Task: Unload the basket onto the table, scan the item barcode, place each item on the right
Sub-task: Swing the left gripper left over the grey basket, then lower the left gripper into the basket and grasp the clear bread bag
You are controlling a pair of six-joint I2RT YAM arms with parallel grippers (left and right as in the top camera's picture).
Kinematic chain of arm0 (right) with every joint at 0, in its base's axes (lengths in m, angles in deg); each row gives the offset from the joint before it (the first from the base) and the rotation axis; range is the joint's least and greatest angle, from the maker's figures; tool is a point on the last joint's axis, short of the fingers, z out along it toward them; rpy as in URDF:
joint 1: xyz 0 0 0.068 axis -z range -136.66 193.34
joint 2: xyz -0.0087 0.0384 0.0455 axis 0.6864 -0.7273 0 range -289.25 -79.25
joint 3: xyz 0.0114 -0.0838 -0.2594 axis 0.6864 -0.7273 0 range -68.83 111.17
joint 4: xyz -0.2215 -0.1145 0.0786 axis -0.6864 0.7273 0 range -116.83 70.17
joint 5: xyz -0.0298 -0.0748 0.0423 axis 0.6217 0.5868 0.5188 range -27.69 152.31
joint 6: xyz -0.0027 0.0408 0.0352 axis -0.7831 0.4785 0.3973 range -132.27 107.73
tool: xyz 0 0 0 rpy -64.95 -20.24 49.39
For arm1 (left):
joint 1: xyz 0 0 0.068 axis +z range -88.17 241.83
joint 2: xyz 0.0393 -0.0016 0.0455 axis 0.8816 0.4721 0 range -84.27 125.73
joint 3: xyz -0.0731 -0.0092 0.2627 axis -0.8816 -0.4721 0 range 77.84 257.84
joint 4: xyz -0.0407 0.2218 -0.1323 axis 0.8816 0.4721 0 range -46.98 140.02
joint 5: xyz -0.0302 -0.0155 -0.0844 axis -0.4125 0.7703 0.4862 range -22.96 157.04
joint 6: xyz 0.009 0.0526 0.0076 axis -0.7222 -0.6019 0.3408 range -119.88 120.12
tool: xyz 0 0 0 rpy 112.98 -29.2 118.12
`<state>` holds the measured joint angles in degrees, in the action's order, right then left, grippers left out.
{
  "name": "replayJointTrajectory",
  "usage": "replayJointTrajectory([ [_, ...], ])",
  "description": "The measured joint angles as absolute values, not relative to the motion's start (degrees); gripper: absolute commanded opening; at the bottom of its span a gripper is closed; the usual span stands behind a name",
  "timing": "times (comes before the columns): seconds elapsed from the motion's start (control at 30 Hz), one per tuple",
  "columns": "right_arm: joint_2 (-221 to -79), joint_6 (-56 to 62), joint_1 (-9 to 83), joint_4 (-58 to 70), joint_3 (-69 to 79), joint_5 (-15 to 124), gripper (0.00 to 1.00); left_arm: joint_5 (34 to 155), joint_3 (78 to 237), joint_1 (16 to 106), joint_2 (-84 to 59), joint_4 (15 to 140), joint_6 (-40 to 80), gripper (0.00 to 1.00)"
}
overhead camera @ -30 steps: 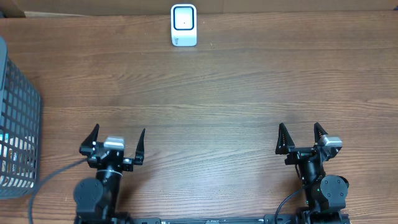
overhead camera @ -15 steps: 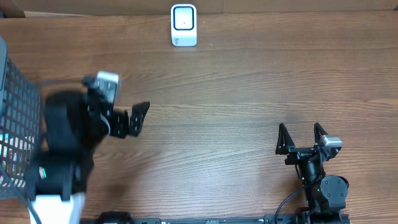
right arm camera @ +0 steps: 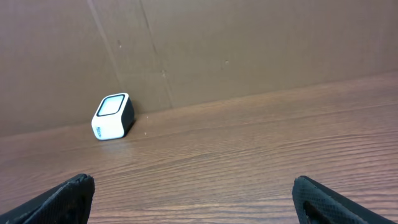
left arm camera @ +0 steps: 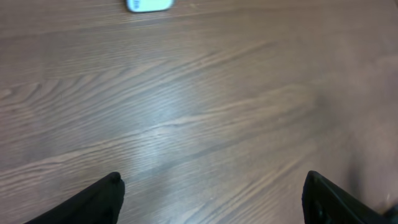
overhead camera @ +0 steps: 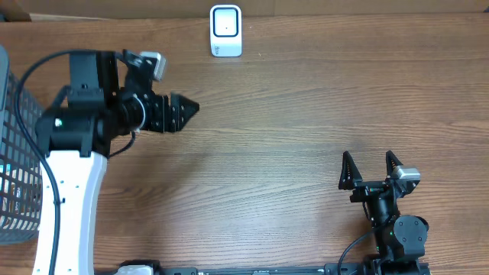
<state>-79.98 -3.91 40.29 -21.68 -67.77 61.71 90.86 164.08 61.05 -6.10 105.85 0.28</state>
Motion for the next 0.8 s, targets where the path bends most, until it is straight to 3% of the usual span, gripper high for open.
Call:
replayJointTrajectory([
  [0.17, -80.0, -3.9, 40.3, -21.7, -67.8, 61.7, 1.0, 84.1, 176.1, 68.9, -2.5, 111.1, 10.4, 0.87],
  [0.33, -80.0, -3.9, 40.3, -21.7, -67.8, 61.7, 1.0, 77.2, 189.0, 82.0, -1.5, 114.8, 17.0, 0.86],
  [0.53, -80.0, -3.9, 40.3, -21.7, -67.8, 61.7, 1.0, 65.6, 192.4, 98.6, -0.6, 114.0, 24.0, 0.96],
  [0.8, -80.0, -3.9, 40.3, -21.7, -67.8, 61.7, 1.0, 59.1, 192.5, 113.0, 10.6, 120.3, 31.3, 0.84],
])
